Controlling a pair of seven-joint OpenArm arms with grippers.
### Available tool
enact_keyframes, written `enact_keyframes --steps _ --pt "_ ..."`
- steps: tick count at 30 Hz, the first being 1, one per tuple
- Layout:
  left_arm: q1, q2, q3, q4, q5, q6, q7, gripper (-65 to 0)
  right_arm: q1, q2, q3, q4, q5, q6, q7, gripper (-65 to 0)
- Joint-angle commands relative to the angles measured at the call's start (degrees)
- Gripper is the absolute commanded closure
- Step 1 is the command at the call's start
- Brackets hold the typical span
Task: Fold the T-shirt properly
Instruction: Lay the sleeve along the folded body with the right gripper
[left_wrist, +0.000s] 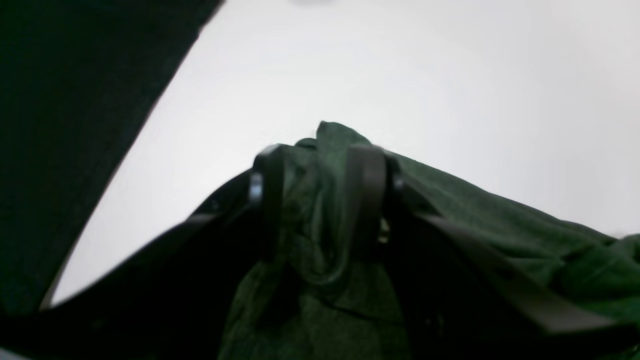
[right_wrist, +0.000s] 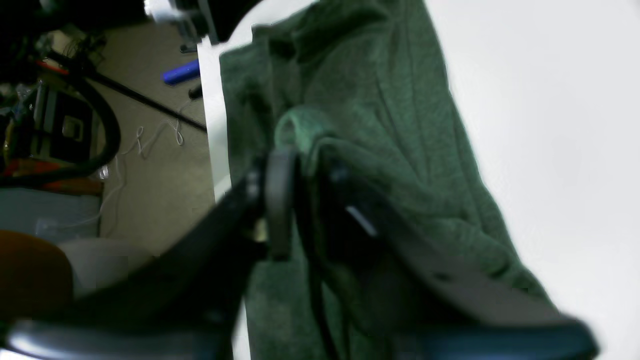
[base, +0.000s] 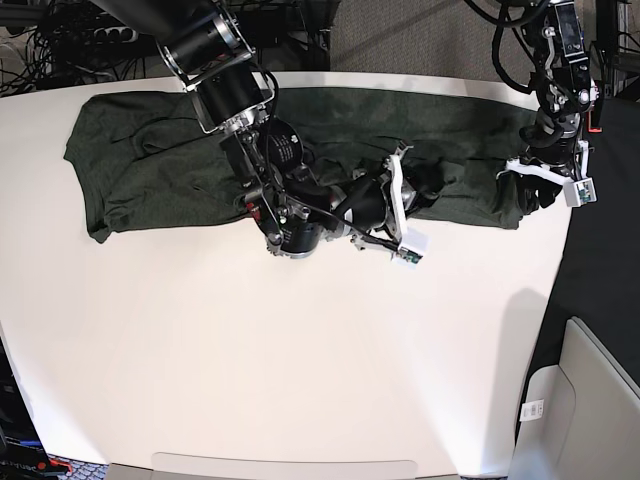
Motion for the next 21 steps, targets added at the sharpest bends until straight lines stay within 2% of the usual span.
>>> enact_keyframes --steps 1,4,11,16,21 --pt "-0.29 -0.76 -0.51 1.14 -0.24 -0.25 -1.54 -20.3 1.49 -0.88 -0.14 1.16 1.44 0.34 1.76 -17.2" --pt "-0.29 -0.76 -0.51 1.14 -0.24 -0.25 -1.54 -20.3 1.58 -0.88 -0.14 1.43 1.53 0.34 2.55 -22.6" --pt "-0.29 -0.76 -0.51 1.14 -0.24 -0.25 -1.54 -20.3 2.46 -0.88 0.74 1.52 1.53 0.34 2.73 -22.6" --pt "1.38 -0.85 -2.79 1.23 -0.24 -0.25 -1.01 -20.7 2.37 -0.88 5.66 1.78 1.26 0.34 2.82 -22.6" --pt "2.43 -0.85 -3.06 1.23 -0.24 -0.25 -0.92 -26.5 1.76 5.35 5.49 5.38 1.0 0.34 2.73 -22.7"
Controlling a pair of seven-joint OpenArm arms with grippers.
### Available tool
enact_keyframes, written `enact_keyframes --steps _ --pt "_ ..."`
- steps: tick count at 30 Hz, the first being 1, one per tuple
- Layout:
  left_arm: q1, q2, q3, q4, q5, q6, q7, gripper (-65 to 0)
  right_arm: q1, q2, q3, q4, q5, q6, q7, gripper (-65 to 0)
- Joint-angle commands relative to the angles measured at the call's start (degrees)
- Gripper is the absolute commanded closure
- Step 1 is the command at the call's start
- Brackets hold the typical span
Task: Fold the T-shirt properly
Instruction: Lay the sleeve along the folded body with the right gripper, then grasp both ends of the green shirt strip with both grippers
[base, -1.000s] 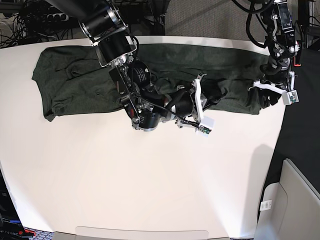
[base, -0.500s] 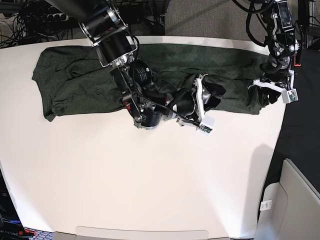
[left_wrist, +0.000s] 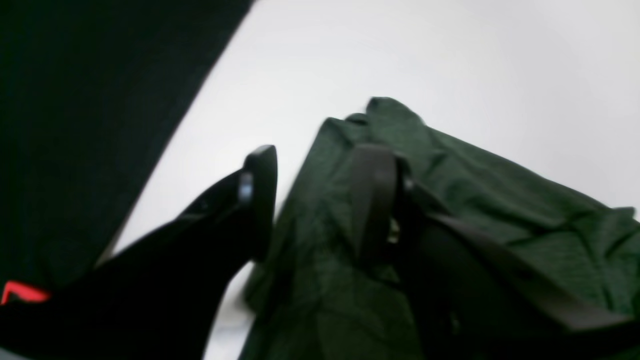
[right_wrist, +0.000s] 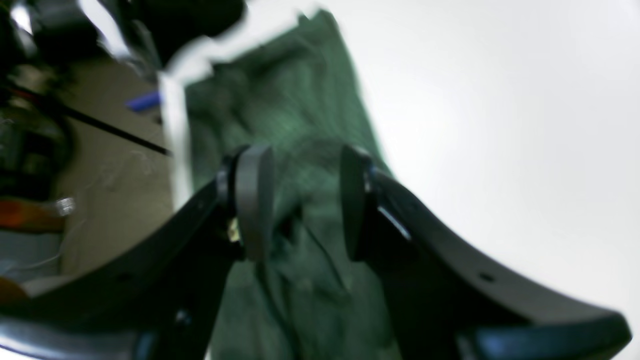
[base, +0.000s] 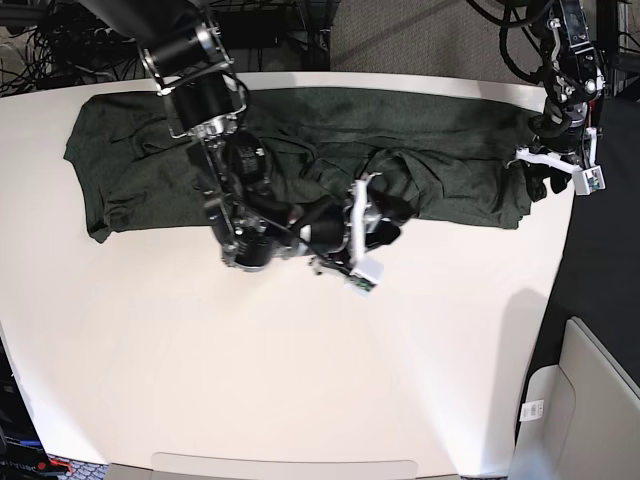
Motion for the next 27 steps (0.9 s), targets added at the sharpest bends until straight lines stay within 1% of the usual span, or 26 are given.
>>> enact_keyframes --steps 1,4,9,11,12,13,15,16,18,21,23,25,27 --pt "0.4 -0.72 -0.41 1.14 -0.19 -0.19 -1.36 -26.9 1.1 -0.05 -0.02 1.74 1.15 0.34 0.92 -22.7" --pt "0.75 -0.72 -0.5 1.76 -0.19 -0.19 -1.36 -26.9 0.31 0.22 -1.52 2.26 0.71 0.34 -0.84 -22.7" --pt "0.75 -0.72 -0.41 1.49 -0.19 -0.19 -1.36 -27.1 -0.39 0.39 -3.89 3.14 -1.49 0.34 -1.02 -22.7" --pt "0.75 -0.81 -0.41 1.41 -0.19 -0.19 -1.18 -28.0 -0.57 1.98 -3.89 4.73 -1.49 0.34 -1.11 -22.7" --pt "0.75 -0.9 -0.41 1.05 -0.19 -0.19 -0.04 -29.6 -0.75 2.86 -3.89 5.17 -1.49 0.34 -1.11 -22.7" --pt "0.66 -1.07 -0.59 0.79 -0.19 -0.19 2.25 -31.3 -1.19 3.47 -3.63 5.17 -1.49 0.34 -1.11 -22.7" --pt "0.31 -1.25 -1.03 -0.18 -0.1 -0.1 8.05 -34.7 -1.45 5.14 -3.36 5.69 -1.49 0.34 -1.11 -22.7" --pt "0.05 -1.69 -2.08 -0.44 -0.1 -0.1 10.6 -35.6 -1.63 5.93 -3.36 6.4 -1.49 0.34 -1.11 -22.7" --pt "-1.89 -1.86 -3.14 -0.62 -0.1 -0.1 13.68 -36.2 -1.71 7.25 -3.36 7.1 -1.49 0.34 -1.11 -22.7" --pt "-3.73 -1.95 -3.84 -1.06 -0.1 -0.1 15.7 -36.3 -2.24 9.45 -3.36 7.89 -1.49 0.34 -1.11 -22.7" --pt "-4.08 -2.21 -4.02 -1.23 -0.1 -0.1 16.4 -37.1 -2.86 10.24 -2.48 8.86 -1.49 0.34 -1.11 -22.7" --pt "-4.17 -3.53 -4.02 -1.32 -0.28 -0.1 16.66 -39.0 -3.74 10.68 -1.08 9.21 -1.31 0.34 -1.11 -22.7" --pt "-5.14 -4.06 -3.75 -1.32 -0.28 -0.19 16.66 -40.2 -4.53 11.38 0.59 9.38 -1.22 0.34 -1.11 -22.7"
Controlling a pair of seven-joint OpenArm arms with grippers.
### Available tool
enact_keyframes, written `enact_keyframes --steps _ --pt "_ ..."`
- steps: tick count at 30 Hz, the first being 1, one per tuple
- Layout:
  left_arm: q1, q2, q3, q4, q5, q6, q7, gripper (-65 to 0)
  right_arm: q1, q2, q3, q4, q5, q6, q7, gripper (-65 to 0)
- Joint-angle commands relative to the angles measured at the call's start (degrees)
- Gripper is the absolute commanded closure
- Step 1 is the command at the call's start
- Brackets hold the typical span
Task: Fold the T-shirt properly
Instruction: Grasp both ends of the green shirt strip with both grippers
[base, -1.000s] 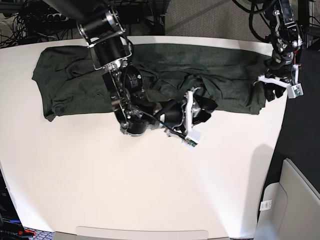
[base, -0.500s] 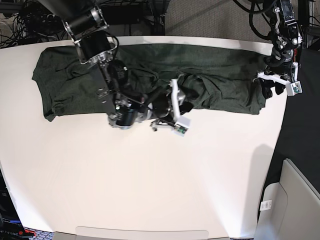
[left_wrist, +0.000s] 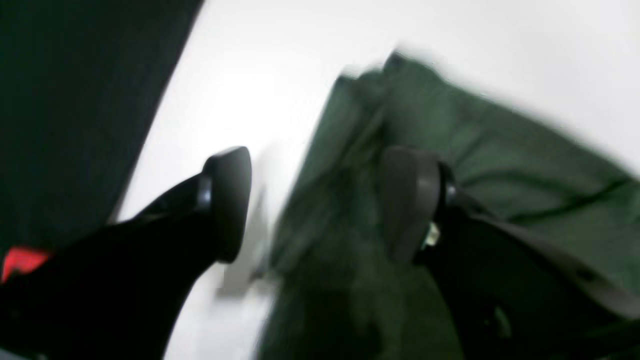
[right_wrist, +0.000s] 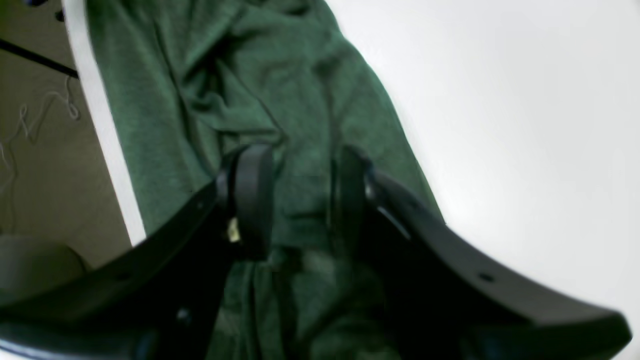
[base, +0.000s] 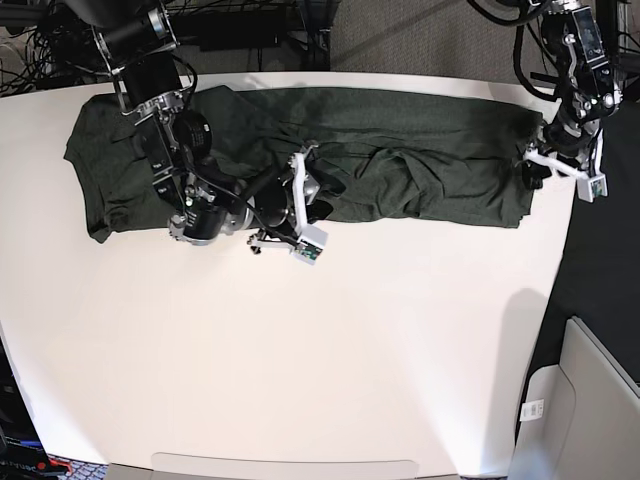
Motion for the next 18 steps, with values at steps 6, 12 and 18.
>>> enact_keyframes --steps 6,12,18 --pt "-3.25 -2.23 1.26 0.67 -0.67 -0.8 0.02 -40.7 0.5 1.31 2.13 1.76 1.36 0.32 1.12 -22.7" --pt "-5.18 -2.23 1.7 0.23 -0.67 -0.89 2.74 -39.6 0.06 1.4 2.48 2.38 1.27 0.32 1.12 -22.7" --pt "-6.15 -2.14 1.44 -1.62 -0.67 -0.89 3.71 -39.4 -0.03 1.4 2.48 2.38 1.27 0.32 1.12 -22.7"
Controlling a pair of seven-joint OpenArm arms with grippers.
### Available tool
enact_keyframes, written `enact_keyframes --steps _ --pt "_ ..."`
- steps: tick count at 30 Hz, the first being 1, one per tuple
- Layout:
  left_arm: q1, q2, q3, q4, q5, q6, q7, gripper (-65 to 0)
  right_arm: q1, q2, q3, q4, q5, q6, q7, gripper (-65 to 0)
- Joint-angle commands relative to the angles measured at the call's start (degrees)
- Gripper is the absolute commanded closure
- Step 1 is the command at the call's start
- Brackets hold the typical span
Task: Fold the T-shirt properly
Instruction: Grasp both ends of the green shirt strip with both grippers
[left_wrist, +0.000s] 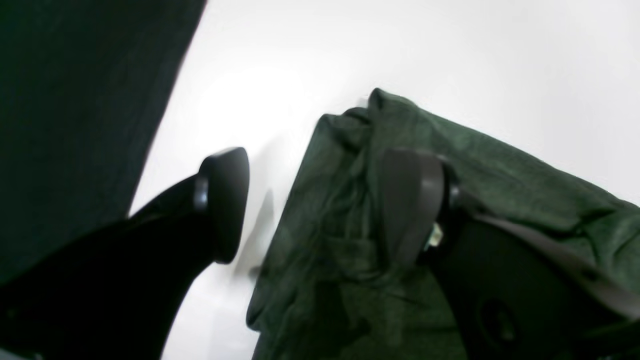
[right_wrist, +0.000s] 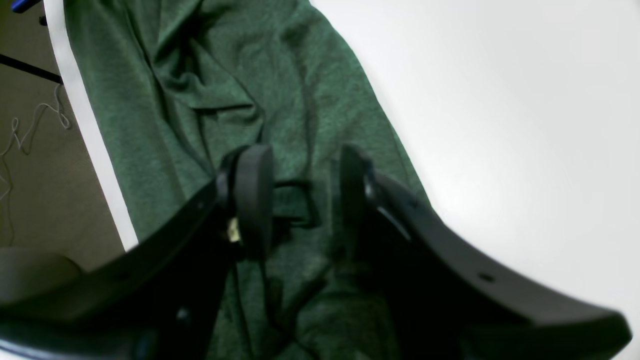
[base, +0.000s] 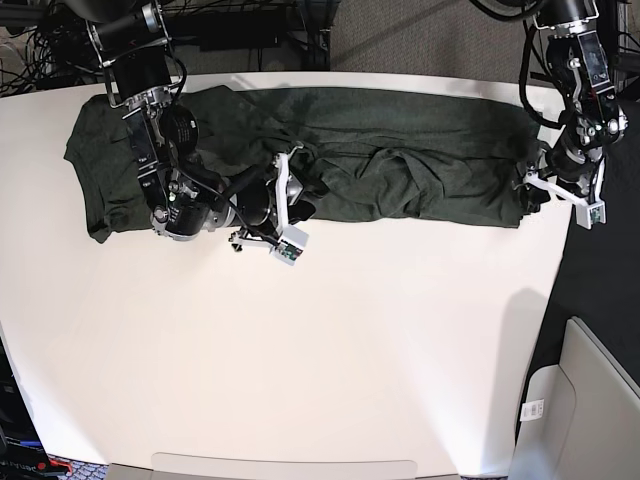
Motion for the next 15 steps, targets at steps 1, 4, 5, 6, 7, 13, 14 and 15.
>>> enact_keyframes --steps 1,4,5,6,7,13,14,15 --pt "-0.31 -0.92 -0.6 -0.55 0.03 0.03 -0.53 -40.0 1.24 0.0 0.41 1.22 1.18 0.32 1.04 -22.7" --pt "-1.02 -0.92 -0.68 -3.1 0.03 0.03 -0.44 -41.8 1.24 0.0 0.41 1.22 1.09 0.32 1.04 -22.7" --pt "-1.02 -0.92 -0.68 -3.28 0.03 0.03 -0.44 -42.1 1.24 0.0 0.41 1.22 1.01 0.32 1.04 -22.7" --pt "-0.84 -0.92 -0.68 -3.28 0.03 0.03 -0.44 -42.5 1.24 0.0 0.58 1.22 1.01 0.32 1.04 -22.7" --pt "-0.67 -0.92 -0.68 -3.28 0.03 -0.06 -0.44 -43.0 1.15 0.0 0.85 1.22 1.01 0.32 1.04 -22.7" --pt "-0.58 -0.92 -0.33 -3.19 -0.15 -0.15 -0.35 -45.5 0.53 0.0 2.34 1.22 1.09 0.32 1.04 -22.7" --pt "-0.58 -0.83 -0.24 -3.19 -0.24 -0.15 -0.35 -45.5 0.53 0.0 2.34 1.22 1.09 0.32 1.04 -22.7" --pt "-0.58 -0.83 -0.24 -3.19 -0.59 -0.41 -0.35 -45.5 0.53 0.0 2.34 1.22 1.09 0.32 1.04 -22.7"
